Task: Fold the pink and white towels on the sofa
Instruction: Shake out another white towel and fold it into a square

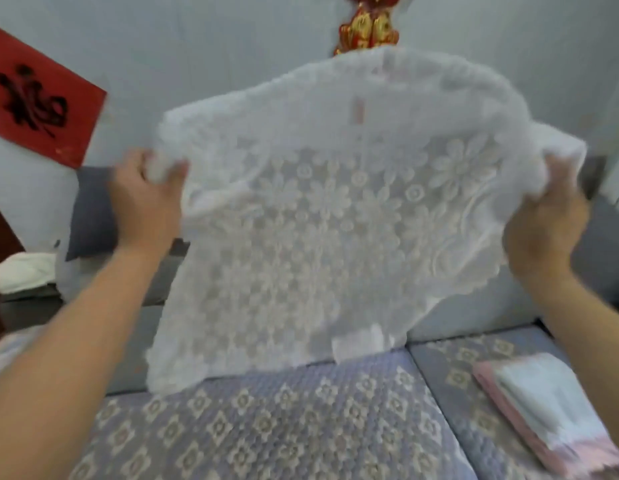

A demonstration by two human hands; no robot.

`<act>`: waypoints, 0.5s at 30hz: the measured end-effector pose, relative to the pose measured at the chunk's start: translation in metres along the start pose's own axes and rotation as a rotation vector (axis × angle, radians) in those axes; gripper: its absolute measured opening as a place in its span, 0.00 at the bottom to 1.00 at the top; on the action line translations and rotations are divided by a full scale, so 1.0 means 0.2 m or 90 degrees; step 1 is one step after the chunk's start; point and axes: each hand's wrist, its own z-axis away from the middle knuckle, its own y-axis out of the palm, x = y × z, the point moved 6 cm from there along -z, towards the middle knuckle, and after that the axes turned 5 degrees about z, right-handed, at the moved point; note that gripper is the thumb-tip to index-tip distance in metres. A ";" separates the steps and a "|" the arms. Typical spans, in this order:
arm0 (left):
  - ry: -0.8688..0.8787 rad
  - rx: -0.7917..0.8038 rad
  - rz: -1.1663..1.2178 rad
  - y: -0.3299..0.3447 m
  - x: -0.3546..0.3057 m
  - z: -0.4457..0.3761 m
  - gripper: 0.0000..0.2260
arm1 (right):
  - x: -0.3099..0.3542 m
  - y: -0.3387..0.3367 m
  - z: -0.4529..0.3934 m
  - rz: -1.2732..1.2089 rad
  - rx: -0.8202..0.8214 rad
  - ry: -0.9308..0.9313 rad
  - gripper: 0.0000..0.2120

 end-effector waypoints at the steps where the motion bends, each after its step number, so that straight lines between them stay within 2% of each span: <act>1: 0.007 0.100 -0.056 0.02 0.11 0.20 0.07 | -0.08 0.07 0.23 0.178 0.147 -0.097 0.12; 2: -0.021 0.217 -0.154 0.04 0.29 0.42 0.04 | -0.22 0.16 0.52 0.344 0.363 -0.178 0.14; 3: -0.087 0.332 -0.234 0.03 0.49 0.63 0.09 | -0.42 0.19 0.80 0.459 0.592 -0.164 0.17; 4: -0.175 0.425 -0.304 -0.03 0.70 0.83 0.13 | -0.60 0.14 1.04 0.501 0.750 -0.083 0.17; 5: -0.245 0.482 -0.358 -0.13 0.84 1.01 0.15 | -0.76 0.06 1.18 0.512 0.781 0.014 0.16; 7: -0.298 0.531 -0.449 -0.35 1.06 1.24 0.16 | -0.98 -0.09 1.32 0.514 0.725 0.152 0.15; 9: -0.312 0.588 -0.581 -0.55 1.17 1.39 0.15 | -1.04 -0.18 1.40 0.571 0.710 0.178 0.14; 10: -0.326 0.601 -0.640 -0.64 1.21 1.44 0.14 | -1.08 -0.20 1.41 0.571 0.686 0.187 0.10; 12: -0.355 0.614 -0.720 -0.77 1.26 1.53 0.12 | -1.16 -0.23 1.46 0.606 0.711 0.232 0.06; 13: -0.371 0.623 -0.756 -0.83 1.28 1.60 0.11 | -1.15 -0.27 1.48 0.643 0.720 0.268 0.07; 15: -0.421 0.670 -0.807 -0.91 1.30 1.77 0.13 | -1.19 -0.26 1.56 0.653 0.778 0.257 0.10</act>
